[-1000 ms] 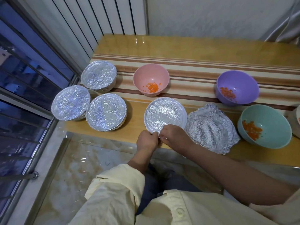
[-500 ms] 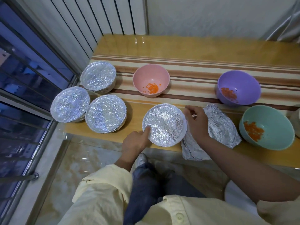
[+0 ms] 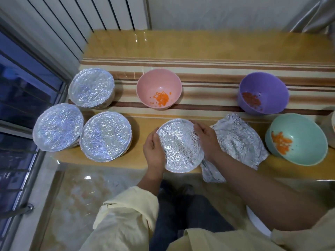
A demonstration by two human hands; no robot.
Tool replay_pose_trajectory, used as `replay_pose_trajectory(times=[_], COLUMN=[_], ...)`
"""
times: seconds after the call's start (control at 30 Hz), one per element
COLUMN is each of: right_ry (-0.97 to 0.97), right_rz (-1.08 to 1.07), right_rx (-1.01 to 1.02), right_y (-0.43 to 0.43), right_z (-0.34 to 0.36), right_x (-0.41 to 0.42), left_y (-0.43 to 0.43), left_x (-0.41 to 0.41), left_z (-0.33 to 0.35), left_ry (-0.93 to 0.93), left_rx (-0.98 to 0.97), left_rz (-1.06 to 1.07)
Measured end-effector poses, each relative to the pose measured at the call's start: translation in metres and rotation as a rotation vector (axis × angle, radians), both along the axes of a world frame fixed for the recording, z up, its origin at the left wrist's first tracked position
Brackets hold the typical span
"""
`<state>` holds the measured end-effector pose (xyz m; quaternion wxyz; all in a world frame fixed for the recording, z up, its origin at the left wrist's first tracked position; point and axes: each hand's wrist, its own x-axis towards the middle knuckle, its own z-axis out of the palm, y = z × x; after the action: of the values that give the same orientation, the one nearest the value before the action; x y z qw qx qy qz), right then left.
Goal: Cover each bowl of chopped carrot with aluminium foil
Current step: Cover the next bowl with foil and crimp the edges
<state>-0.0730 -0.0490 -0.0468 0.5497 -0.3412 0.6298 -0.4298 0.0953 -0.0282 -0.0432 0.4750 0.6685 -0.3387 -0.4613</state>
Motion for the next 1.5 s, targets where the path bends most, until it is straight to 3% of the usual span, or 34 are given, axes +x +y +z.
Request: replay_pose_trajectory(times=[0.33, 0.67, 0.83, 1.1, 1.5], right_ry=[-0.093, 0.331, 0.323, 0.351, 0.3], right_rz=[0.009, 0.559, 0.557, 0.675, 0.646], right_rx=[0.11, -0.049, -0.104, -0.03, 0.015], right_y=[-0.005, -0.047, -0.046, -0.058, -0.059], right_z=[0.016, 0.033, 0.022, 0.025, 0.031], right_x=[-0.005, 0.005, 0.004, 0.002, 0.007], left_y=[-0.004, -0.012, -0.009, -0.011, -0.012], left_x=[0.007, 0.014, 0.011, 0.014, 0.013], left_z=[-0.001, -0.003, -0.008, -0.013, -0.011], left_ry=[0.128, 0.071, -0.008, -0.034, -0.102], left_rx=[0.033, 0.057, 0.003, 0.005, -0.007], left_rz=[-0.085, -0.186, -0.169, -0.201, -0.218])
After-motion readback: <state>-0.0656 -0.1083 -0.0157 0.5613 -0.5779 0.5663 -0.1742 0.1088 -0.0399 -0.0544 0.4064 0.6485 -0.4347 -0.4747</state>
